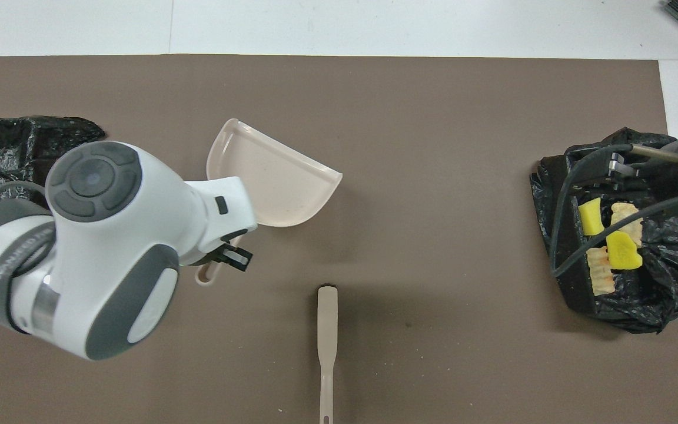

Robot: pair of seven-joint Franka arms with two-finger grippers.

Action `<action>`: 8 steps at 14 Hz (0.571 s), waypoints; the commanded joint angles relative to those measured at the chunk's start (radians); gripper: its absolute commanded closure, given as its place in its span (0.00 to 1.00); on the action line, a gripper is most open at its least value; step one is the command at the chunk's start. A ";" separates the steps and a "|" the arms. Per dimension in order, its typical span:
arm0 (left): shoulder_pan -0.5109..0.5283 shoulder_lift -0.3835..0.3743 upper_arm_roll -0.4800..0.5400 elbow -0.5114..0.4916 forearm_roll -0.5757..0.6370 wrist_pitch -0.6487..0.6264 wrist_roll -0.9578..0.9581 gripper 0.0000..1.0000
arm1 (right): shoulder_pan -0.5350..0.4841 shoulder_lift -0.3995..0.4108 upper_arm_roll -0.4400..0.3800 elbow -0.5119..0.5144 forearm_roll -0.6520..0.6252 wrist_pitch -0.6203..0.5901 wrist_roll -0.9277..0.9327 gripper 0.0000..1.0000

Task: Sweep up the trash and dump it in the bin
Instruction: 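Bring the empty dustpan back to the table center with the left gripper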

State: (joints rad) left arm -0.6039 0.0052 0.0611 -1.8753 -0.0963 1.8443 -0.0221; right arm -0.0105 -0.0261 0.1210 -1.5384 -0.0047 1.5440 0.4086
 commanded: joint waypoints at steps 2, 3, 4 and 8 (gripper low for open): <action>-0.138 0.080 0.020 -0.024 -0.028 0.168 -0.139 1.00 | -0.009 -0.002 -0.003 0.000 0.023 -0.008 -0.027 0.00; -0.161 0.108 0.020 -0.039 -0.028 0.211 -0.147 1.00 | -0.009 -0.002 -0.004 0.000 0.023 -0.008 -0.027 0.00; -0.163 0.122 0.020 -0.048 -0.028 0.257 -0.176 1.00 | -0.009 -0.002 -0.004 0.000 0.023 -0.007 -0.027 0.00; -0.194 0.171 0.019 -0.108 -0.030 0.387 -0.235 1.00 | -0.009 -0.002 -0.003 0.000 0.023 0.002 -0.030 0.00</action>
State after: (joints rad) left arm -0.7679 0.1910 0.0607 -1.9337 -0.1095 2.1653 -0.2258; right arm -0.0108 -0.0261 0.1193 -1.5386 -0.0045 1.5440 0.4086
